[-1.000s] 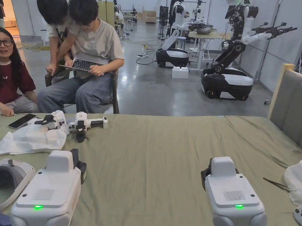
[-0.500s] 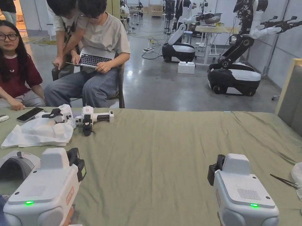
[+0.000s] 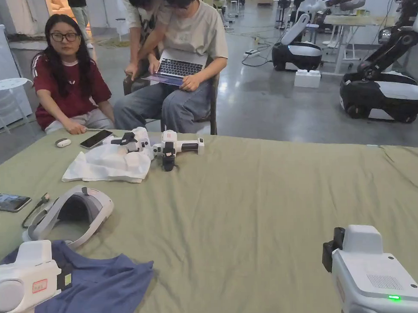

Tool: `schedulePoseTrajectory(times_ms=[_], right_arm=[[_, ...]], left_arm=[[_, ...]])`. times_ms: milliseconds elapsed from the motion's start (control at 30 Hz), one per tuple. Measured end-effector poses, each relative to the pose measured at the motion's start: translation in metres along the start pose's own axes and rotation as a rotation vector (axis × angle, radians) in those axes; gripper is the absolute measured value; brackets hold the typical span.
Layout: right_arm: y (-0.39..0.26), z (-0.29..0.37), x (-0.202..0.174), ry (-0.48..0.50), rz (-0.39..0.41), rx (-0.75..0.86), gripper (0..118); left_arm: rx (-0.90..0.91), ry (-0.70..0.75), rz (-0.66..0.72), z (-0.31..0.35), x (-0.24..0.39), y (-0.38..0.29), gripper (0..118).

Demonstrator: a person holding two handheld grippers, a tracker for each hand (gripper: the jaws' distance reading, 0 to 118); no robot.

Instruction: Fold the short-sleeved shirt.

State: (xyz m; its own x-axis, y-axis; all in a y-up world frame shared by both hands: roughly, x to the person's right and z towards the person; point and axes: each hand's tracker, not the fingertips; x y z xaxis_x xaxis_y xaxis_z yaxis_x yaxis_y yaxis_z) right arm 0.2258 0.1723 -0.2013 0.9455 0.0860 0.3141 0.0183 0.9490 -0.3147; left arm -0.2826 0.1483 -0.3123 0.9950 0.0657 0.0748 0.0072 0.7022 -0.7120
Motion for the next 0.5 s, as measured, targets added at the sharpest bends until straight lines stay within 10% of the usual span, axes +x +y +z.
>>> schedulePoseTrajectory(times_ms=[100, 233, 500], right_arm=[[-0.005, -0.005, -0.006, 0.011, 0.009, -0.023, 0], [-0.011, -0.010, -0.010, 0.025, 0.021, -0.049, 0], [-0.020, -0.013, -0.011, 0.026, 0.055, -0.083, 0]], left_arm=[[-0.103, -0.033, 0.023, -0.026, -0.019, -0.013, 20], [-0.229, -0.056, 0.084, -0.060, -0.027, -0.030, 101], [-0.299, 0.040, -0.003, -0.090, -0.019, -0.068, 92]])
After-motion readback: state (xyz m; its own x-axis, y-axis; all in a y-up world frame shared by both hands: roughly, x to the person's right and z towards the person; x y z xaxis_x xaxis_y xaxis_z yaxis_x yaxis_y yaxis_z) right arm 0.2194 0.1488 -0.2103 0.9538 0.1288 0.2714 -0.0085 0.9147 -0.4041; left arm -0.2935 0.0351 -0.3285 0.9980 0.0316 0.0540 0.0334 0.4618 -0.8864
